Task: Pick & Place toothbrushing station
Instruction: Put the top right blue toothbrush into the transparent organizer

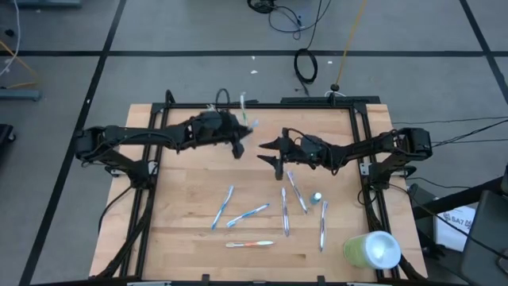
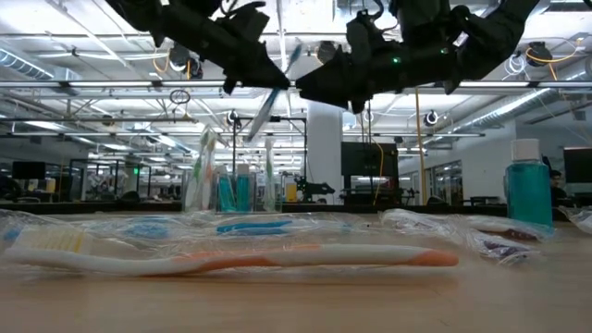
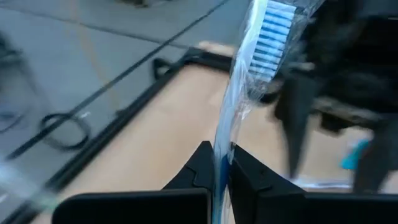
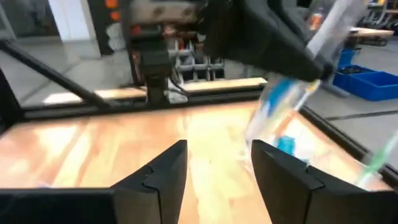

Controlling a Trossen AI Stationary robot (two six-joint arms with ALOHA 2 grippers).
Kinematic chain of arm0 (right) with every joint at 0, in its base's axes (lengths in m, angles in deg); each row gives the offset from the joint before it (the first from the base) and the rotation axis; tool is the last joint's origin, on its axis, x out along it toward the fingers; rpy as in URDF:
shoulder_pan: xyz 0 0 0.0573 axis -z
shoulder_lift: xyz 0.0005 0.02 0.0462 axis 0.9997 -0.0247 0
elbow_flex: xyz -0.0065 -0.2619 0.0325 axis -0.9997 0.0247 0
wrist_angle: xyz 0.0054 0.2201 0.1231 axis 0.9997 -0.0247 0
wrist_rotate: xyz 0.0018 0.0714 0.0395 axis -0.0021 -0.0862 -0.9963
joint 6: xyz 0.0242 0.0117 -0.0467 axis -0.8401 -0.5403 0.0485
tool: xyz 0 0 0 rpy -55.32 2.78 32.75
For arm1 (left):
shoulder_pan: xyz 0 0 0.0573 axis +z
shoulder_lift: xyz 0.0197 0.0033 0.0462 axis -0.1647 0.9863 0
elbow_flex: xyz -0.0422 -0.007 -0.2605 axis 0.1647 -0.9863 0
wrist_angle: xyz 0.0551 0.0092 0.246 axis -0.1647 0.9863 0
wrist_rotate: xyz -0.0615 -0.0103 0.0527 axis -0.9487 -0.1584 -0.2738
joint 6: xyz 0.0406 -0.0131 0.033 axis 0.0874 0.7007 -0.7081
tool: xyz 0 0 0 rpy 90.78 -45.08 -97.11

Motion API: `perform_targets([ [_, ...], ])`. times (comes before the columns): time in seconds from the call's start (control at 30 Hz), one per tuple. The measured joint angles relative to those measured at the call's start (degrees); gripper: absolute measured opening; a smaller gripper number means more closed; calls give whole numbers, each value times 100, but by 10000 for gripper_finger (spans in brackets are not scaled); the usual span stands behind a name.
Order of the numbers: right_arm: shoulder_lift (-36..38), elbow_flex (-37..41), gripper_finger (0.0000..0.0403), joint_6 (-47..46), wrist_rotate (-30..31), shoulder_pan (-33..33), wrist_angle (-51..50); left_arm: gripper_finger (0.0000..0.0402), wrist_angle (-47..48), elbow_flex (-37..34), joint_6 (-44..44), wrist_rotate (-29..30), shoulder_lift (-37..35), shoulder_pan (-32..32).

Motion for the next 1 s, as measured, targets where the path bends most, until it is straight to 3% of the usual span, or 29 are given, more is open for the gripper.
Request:
perform_targets([
  [0.17,50,104,173,169,530,11,-439,31,-447,-9,131,733,-80,348],
  [0.3,78,83,173,172,730,9,-634,15,-962,-15,156,1158,107,474],
  [0.5,74,83,177,167,724,11,-652,15,-2549,-309,77,1454,572,502],
  [0.6,70,83,177,139,720,9,-655,21,-2692,-358,62,1850,870,502],
  [1.0,70,83,177,128,717,9,-649,20,-3579,-362,252,2086,2055,628],
])
